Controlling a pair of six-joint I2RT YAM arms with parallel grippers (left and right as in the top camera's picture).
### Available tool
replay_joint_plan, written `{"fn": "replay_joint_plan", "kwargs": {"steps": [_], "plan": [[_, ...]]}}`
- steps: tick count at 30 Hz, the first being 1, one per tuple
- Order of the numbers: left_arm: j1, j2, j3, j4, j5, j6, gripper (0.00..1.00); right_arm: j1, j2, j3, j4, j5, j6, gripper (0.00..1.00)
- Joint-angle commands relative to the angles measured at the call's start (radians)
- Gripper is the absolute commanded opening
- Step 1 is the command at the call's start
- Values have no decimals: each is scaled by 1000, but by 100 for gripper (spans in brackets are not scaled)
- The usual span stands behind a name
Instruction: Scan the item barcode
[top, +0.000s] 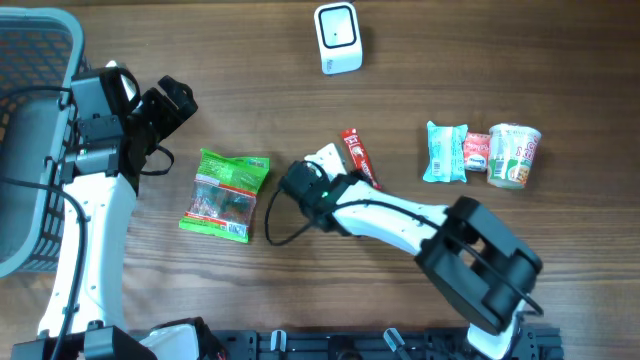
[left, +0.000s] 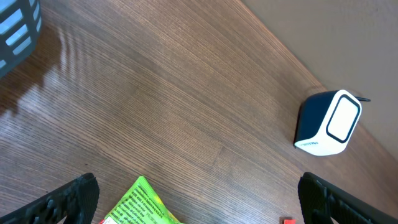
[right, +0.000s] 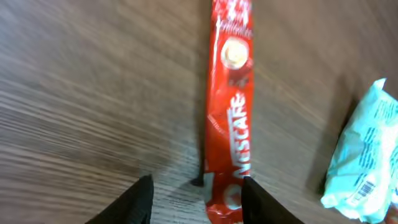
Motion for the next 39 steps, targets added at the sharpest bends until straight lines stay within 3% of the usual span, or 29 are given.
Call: {"fn": "replay_joint_plan", "kwargs": {"steps": [1, 3, 5, 6, 8, 10, 14, 18, 21, 22, 24, 27, 31, 33, 36, 39], "plan": [[3, -5, 1, 3, 5, 5, 100, -109, -196, 43, -3, -292, -107, 63], [3, -5, 1, 2, 5, 5, 100, -239, -259, 43, -32, -562, -150, 69], [3, -5, 1, 3, 5, 5, 100, -439, -253, 31, -80, -953, -272, 66], [3, -5, 1, 2, 5, 5, 100, -515, -233, 18, -86, -1049, -288, 62], [3, -5, 1, 3, 5, 5, 100, -589, -165, 15, -73, -1073, -303, 55], [3, -5, 1, 2, 5, 5, 100, -579, -101, 15, -10, -1113, -331, 55], [3, -5, 1, 2, 5, 5, 100, -576, 5, 15, 132, -1112, -301, 43], [3, -5, 1, 3, 5, 5, 100, -515, 68, 15, 205, -1004, -286, 41], [3, -5, 1, 3, 5, 5, 100, -454, 69, 14, 169, -839, -284, 33], [3, -5, 1, 2, 5, 5, 100, -440, 69, 12, 161, -808, -284, 27], [3, -5, 1, 3, 5, 5, 100, -417, 69, 12, 151, -757, -285, 4], [3, -5, 1, 3, 5, 5, 100, -416, -19, 34, 115, -655, -285, 4], [3, -5, 1, 2, 5, 5, 100, -366, -206, 40, -47, -176, -192, 4], [3, -5, 1, 2, 5, 5, 100, -301, -195, 19, -76, -32, -103, 4], [3, -5, 1, 3, 5, 5, 100, -137, -106, -48, -68, 352, 29, 4], [3, -5, 1, 3, 5, 5, 100, -6, 44, -48, -7, 446, 29, 4]]}}
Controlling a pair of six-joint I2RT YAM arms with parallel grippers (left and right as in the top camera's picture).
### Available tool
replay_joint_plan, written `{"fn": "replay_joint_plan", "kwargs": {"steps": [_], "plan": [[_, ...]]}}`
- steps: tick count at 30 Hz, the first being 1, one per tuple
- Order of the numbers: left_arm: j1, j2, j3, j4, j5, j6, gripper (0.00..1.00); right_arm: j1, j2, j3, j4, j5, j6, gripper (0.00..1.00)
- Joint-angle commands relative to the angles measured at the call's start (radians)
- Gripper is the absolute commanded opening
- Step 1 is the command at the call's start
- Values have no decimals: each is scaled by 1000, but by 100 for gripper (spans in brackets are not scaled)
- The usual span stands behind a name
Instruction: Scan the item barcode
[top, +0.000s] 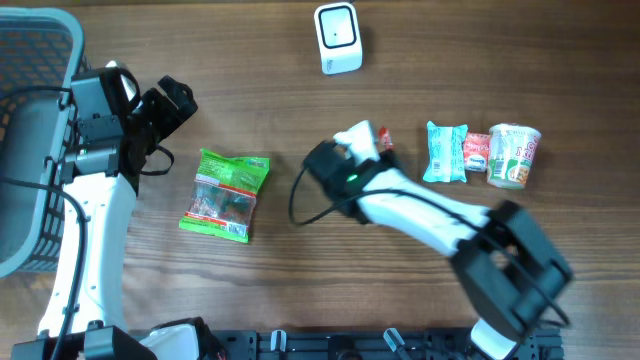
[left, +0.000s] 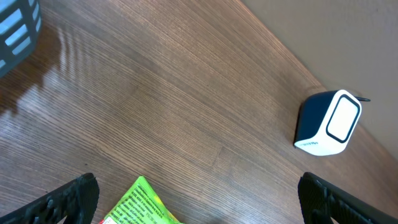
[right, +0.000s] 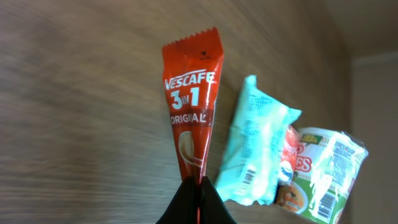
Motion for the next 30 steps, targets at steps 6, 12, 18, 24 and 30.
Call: {"fn": "replay_joint_plan", "kwargs": {"steps": [6, 12, 18, 24, 30], "plan": [[3, -5, 1, 2, 4, 5, 100, 115, 165, -11, 125, -61, 14, 4], [3, -5, 1, 2, 5, 5, 100, 118, 164, 13, 145, -306, -37, 15], [3, -5, 1, 2, 4, 5, 100, 91, -8, 45, 111, -500, -94, 39], [3, -5, 1, 2, 5, 5, 100, -221, -201, 43, -80, -939, -96, 29], [3, -5, 1, 2, 5, 5, 100, -296, -179, -58, -79, -1034, -108, 10]]}}
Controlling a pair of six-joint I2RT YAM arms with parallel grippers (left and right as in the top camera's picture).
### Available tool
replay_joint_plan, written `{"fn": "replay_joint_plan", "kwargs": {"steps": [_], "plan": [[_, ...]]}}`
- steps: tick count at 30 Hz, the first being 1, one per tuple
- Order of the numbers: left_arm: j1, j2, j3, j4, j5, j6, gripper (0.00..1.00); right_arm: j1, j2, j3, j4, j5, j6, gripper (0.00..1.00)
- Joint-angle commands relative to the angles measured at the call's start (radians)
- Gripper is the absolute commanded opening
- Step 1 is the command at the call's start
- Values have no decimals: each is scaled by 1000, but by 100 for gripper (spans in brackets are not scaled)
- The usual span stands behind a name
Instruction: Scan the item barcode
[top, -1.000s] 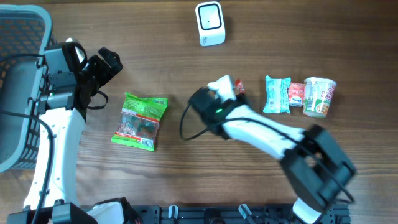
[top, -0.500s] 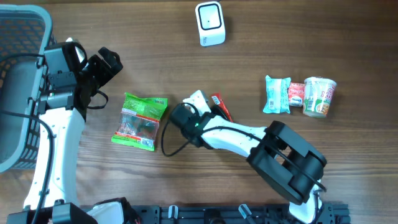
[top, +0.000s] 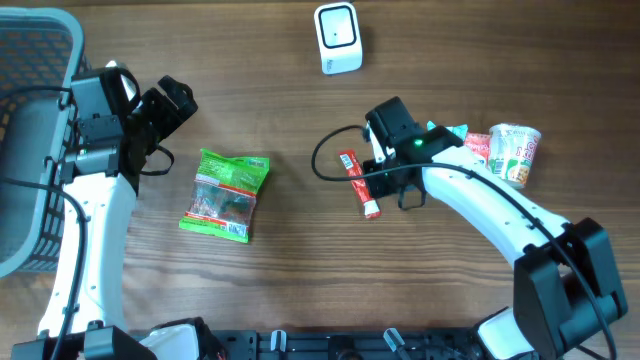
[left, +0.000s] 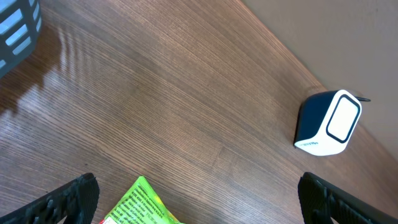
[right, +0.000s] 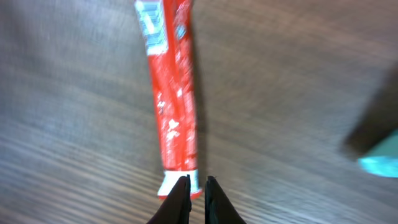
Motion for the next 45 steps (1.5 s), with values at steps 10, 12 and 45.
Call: {"fn": "replay_joint_plan", "kwargs": {"steps": [10, 12, 45], "plan": [[3, -5, 1, 2, 5, 5, 100, 27, -5, -193, 220, -76, 7, 22], [3, -5, 1, 3, 5, 5, 100, 21, -39, -117, 157, -75, 6, 30], [3, -5, 1, 2, 5, 5, 100, 26, -470, -216, 162, -126, -209, 4]]}}
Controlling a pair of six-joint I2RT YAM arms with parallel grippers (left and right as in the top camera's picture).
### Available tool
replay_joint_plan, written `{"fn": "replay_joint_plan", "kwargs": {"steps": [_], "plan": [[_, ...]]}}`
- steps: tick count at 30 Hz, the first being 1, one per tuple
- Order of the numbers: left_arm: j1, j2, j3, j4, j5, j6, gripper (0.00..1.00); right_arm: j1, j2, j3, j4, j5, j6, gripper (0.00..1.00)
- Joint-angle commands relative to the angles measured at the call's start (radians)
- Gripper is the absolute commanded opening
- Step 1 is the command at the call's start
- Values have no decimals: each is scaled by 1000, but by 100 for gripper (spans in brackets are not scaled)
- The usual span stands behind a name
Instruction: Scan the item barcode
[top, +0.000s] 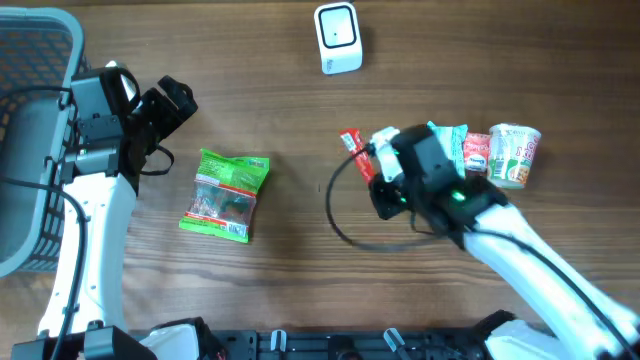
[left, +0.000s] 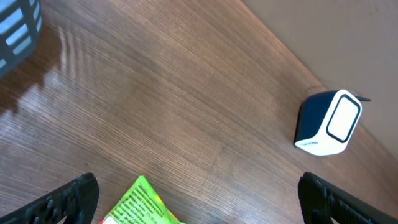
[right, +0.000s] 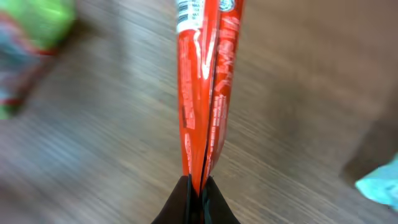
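A red Nescafe coffee stick (right: 202, 93) is pinched at one end by my right gripper (right: 199, 186), which is shut on it. The stick's seam and a white printed patch face the wrist camera. In the overhead view the stick (top: 355, 150) points up and left from the right gripper (top: 374, 172), mid-table below the white barcode scanner (top: 337, 38). My left gripper (left: 199, 208) stands open above the corner of a green packet (left: 140, 205), with the scanner (left: 328, 122) ahead at its right.
A green snack packet (top: 226, 195) lies left of centre. A teal packet (top: 447, 150), a red-and-white pack (top: 477, 152) and a cup of noodles (top: 514, 155) sit in a row at the right. A grey basket (top: 30, 140) fills the left edge.
My right gripper has moved nearer the front of the table, and the stick now points up-left toward the scanner instead of down-left. Its jaws are pressed tight on the stick. The left arm is unchanged.
At first my right gripper was open around the end of the stick lying mid-table. Then it was shut on it, held up near the teal packet. Later the stick was turned over and pointed down-left. Now it is gripped pointing up-left under the scanner.
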Motion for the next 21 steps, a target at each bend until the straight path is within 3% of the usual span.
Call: {"fn": "replay_joint_plan", "kwargs": {"steps": [1, 5, 17, 21], "plan": [[3, -5, 1, 4, 5, 5, 100, 0, -156, 2, -64, -78, -110, 4], [3, -5, 1, 3, 5, 5, 100, 1, -240, 2, -69, -181, -151, 4], [3, -5, 1, 4, 5, 5, 100, 0, -237, 3, -20, -147, -141, 4], [3, -5, 1, 3, 5, 5, 100, 0, -180, 173, -51, -56, -98, 4]]}}
